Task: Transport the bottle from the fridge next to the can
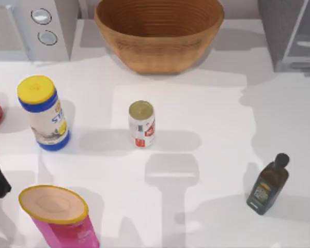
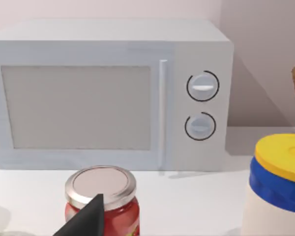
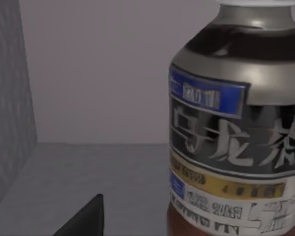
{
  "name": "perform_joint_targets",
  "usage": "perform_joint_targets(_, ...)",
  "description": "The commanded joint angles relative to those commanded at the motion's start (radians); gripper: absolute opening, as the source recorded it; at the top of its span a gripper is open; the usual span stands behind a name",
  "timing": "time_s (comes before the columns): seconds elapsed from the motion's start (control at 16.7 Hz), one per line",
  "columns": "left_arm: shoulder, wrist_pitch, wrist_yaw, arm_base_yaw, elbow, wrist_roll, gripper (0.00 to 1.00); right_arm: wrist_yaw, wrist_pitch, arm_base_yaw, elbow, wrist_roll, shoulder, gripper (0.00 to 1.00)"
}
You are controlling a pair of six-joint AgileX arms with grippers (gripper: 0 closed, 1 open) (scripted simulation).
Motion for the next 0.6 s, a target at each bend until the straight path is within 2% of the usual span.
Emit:
perform_joint_targets(0.3,0.0,0.0,0.0,0.0,0.0,0.0,1.0,0.004,-0.009,0.006,0.012,0.0,0.006,1.0)
perform_joint_targets(0.6,0.0,0.0,0.0,0.0,0.0,0.0,1.0,0.019,-0.078,0.018,0.171,-0.001,0.094,1.0)
